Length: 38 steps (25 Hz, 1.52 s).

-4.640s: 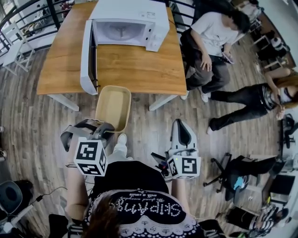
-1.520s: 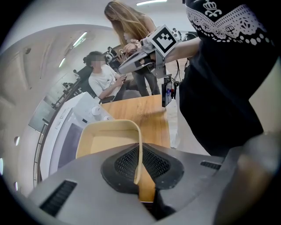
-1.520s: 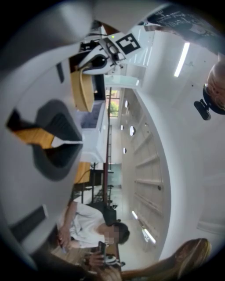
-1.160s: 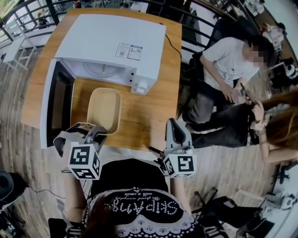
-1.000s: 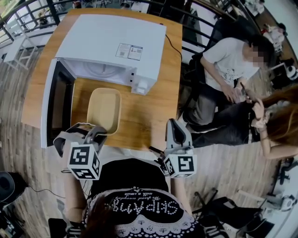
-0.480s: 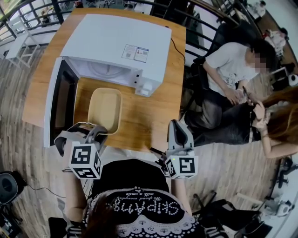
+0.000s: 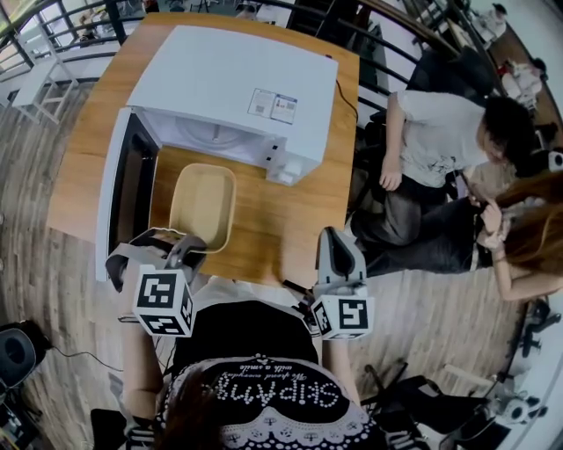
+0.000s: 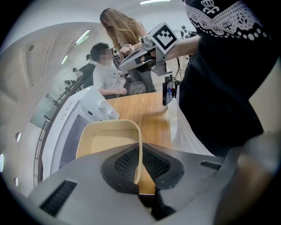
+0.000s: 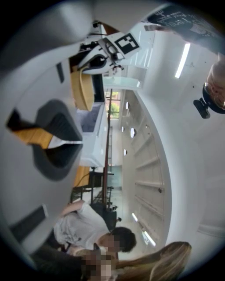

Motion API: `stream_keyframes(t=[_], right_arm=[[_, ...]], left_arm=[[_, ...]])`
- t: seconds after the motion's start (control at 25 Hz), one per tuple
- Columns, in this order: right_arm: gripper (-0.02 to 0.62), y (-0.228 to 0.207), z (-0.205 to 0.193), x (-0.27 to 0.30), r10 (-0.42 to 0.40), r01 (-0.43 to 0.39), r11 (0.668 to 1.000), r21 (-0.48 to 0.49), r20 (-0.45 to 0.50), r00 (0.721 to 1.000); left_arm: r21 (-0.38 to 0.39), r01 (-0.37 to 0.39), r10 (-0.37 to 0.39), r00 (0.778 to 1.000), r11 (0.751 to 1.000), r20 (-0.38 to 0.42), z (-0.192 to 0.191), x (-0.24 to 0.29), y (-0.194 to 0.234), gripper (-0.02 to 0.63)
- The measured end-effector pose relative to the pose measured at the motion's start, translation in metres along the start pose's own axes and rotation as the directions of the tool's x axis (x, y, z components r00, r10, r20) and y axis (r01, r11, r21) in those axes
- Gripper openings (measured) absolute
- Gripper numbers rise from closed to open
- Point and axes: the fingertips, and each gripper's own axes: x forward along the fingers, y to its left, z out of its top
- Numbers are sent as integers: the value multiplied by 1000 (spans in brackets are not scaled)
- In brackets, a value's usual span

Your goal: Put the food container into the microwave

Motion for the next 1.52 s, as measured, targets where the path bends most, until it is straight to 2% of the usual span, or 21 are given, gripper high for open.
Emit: stream_keyframes(t=[0.96, 1.52], right_arm=[[40, -14, 1, -3, -71, 71, 997, 28, 0, 997], [40, -12, 0, -1, -80, 79, 997, 23, 11, 997]], left_arm=[[26, 19, -19, 1000, 999, 6, -1, 3, 12, 44], [46, -45, 44, 999, 998, 14, -10, 14, 41, 43]])
